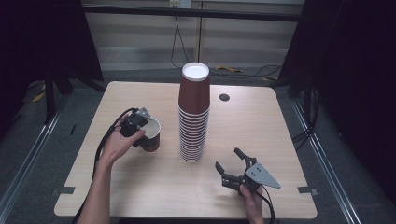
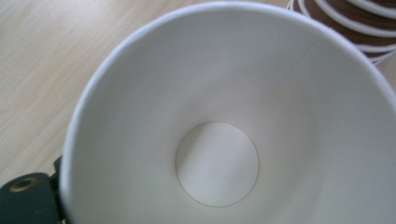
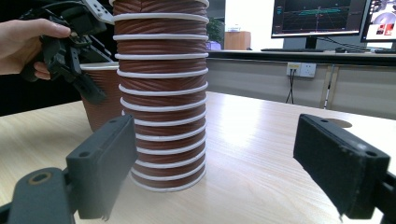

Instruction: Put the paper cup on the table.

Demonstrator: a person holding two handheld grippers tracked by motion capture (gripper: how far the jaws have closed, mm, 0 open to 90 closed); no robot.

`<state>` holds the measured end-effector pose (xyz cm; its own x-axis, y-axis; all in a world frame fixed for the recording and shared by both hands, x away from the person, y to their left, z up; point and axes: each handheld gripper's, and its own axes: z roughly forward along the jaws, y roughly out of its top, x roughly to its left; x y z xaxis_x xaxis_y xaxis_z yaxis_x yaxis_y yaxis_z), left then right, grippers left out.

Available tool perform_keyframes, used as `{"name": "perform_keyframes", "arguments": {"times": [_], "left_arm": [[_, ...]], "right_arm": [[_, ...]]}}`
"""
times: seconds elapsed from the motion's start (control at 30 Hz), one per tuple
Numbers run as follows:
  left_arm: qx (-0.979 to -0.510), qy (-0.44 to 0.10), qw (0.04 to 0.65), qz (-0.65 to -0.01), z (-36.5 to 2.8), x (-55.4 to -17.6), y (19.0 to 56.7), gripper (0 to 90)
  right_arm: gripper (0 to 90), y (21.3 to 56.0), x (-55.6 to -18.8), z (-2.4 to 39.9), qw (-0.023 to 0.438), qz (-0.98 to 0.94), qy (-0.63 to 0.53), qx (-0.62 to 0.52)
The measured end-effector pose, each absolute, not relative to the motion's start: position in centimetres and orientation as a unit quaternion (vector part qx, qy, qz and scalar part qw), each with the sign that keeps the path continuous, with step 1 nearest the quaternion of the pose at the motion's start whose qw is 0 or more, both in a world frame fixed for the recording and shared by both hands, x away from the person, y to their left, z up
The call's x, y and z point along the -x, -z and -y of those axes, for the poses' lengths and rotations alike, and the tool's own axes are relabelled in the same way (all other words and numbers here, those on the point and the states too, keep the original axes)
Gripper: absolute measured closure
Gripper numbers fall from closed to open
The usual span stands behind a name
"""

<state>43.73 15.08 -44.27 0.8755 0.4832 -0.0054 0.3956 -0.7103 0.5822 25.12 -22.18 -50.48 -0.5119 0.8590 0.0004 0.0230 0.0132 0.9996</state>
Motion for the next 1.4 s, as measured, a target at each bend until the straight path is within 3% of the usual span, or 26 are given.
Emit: {"name": "perform_keyframes", "arguments": {"times": [0.17,0.3,0.6,1.4], "left_arm": [[-0.916,-0.072,0.309,-0.244,-15.7,-43.7,44.9,7.6],[-0.908,-0.066,0.329,-0.253,-16.3,-43.5,45.6,13.0],[-0.898,-0.06,0.345,-0.265,-17.1,-43.0,46.9,15.4],[-0.854,-0.108,0.401,-0.312,-18.9,-39.9,48.4,15.7]], "right_arm": [[13.0,50.5,-25.1,22.2,0.345,-0.623,-0.607,-0.354],[13.0,50.5,-25.1,22.2,0.345,-0.622,-0.607,-0.354],[13.0,50.5,-25.1,22.2,0.345,-0.622,-0.607,-0.355],[13.0,50.5,-25.1,22.2,0.345,-0.622,-0.607,-0.354]]}}
